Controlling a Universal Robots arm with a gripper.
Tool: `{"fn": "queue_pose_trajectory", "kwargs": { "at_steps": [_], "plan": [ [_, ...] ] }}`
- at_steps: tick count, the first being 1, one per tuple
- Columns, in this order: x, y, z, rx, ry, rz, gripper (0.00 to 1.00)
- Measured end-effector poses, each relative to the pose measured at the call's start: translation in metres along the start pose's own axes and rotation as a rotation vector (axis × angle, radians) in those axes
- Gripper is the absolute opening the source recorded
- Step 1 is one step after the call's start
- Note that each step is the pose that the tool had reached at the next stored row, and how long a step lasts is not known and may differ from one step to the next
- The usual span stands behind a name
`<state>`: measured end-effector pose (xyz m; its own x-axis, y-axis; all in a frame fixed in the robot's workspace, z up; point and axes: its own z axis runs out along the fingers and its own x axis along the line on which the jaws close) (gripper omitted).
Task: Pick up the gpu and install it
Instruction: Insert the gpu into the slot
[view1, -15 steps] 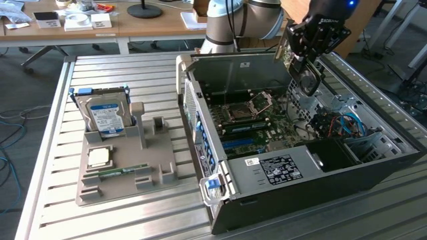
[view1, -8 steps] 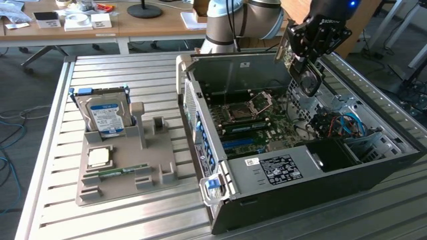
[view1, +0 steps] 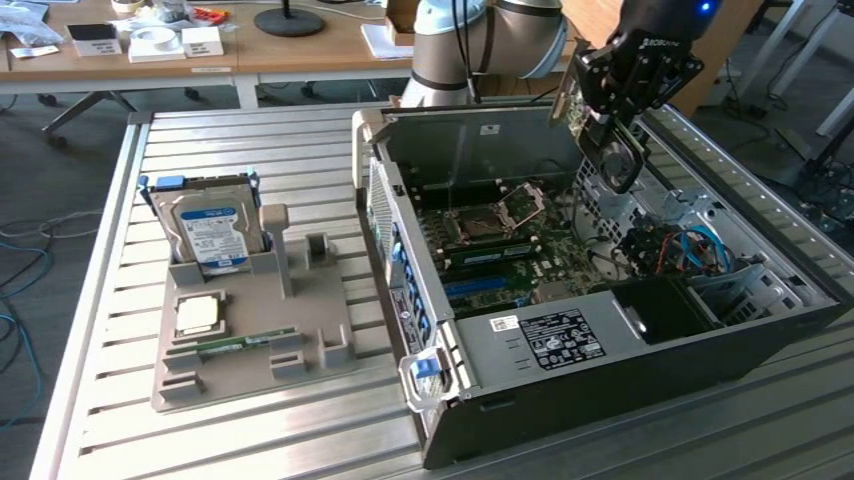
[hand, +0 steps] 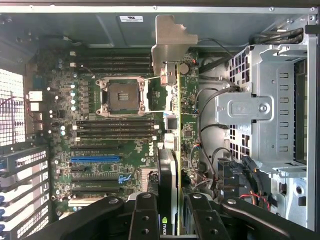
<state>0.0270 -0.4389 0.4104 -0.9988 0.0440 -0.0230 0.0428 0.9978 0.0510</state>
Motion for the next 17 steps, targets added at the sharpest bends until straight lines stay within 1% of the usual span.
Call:
{"fn": "queue_pose_trajectory", "kwargs": {
  "at_steps": [3,4,17],
  "plan": [
    [0.0000,0.0000,0.0000,-0.0001,0.0003,-0.004,0.27],
    [0.0000,0.0000,0.0000,-0.0003,0.0008,-0.013,0.27],
    [0.0000,-0.0001,0.0012,-0.0053,0.0125,-0.245,0.27]
  ]
}}
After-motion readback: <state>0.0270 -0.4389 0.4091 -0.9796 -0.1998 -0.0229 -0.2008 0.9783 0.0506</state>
